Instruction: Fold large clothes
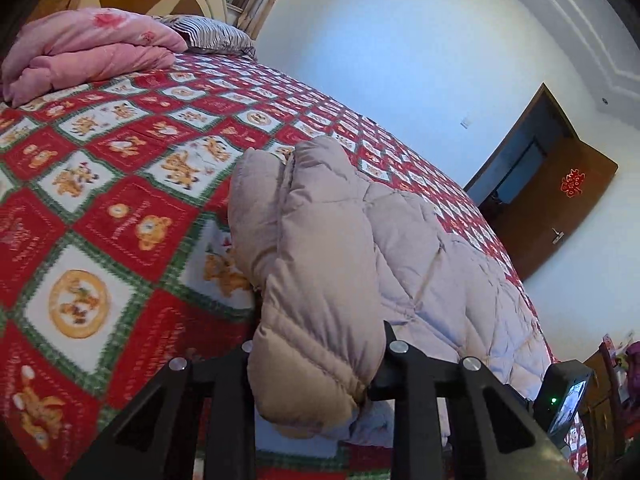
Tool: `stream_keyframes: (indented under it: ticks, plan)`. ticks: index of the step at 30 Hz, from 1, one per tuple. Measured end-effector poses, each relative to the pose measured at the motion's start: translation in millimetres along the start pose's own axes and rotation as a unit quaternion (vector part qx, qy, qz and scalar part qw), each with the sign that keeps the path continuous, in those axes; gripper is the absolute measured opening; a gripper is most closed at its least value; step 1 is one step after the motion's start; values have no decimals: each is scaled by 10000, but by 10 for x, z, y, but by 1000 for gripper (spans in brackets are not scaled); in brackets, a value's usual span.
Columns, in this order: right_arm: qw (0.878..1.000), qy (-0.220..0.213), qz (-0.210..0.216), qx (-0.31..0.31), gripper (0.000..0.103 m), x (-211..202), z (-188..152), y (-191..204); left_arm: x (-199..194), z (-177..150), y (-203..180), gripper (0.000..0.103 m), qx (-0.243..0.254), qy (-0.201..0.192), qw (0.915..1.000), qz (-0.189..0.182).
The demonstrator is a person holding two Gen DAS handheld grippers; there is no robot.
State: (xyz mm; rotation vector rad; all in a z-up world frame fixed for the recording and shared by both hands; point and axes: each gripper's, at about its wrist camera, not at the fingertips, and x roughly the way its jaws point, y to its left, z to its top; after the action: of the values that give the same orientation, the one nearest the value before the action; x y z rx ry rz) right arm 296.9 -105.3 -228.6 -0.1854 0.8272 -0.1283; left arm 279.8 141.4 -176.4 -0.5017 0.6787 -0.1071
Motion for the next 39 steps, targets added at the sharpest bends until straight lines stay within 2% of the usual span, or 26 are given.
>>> stream_keyframes:
  ticks: [6, 10, 13, 15, 17, 21, 23, 27, 32, 34, 39]
  plan:
    - [9991, 75, 422, -29, 103, -137, -44, 154, -336, 119, 201, 26, -47, -229, 9996, 182]
    - [9969, -65, 700, -347, 103, -329, -156, 498, -589, 201, 276, 26, 46, -473, 9978, 457]
    - [9958, -199, 717, -533, 103, -390, -205, 666, -639, 194, 250, 26, 208, -508, 9966, 616]
    - [9955, -191, 731, -570, 103, -395, -221, 670, -626, 174, 214, 26, 246, -522, 9960, 686]
    - [9941, -100, 929, -559, 103, -390, -219, 580, -624, 174, 150, 26, 292, -573, 9954, 709]
    - [9912, 10, 1256, -427, 103, -445, -139, 240, -690, 222, -37, 26, 526, -756, 9931, 731]
    - [9902, -66, 1385, -154, 103, -516, -118, 0, -716, 264, -229, 26, 687, -877, 9914, 684]
    - [9901, -284, 1264, 546, 103, -579, -45, -538, -700, 294, -785, 26, 1277, -1073, 9839, 640]
    - [9901, -269, 632, 1225, 103, -479, -68, -1299, -516, 238, -1585, 26, 1980, -1120, 9735, 252]
    - [9884, -190, 394, 1457, 103, -383, -91, -1581, -364, 149, -1937, 26, 2335, -1091, 9661, 151]
    - [9805, 14, -184, 1958, 103, -340, -350, -2301, 96, -174, -2595, 26, 3019, -776, 9502, -72]
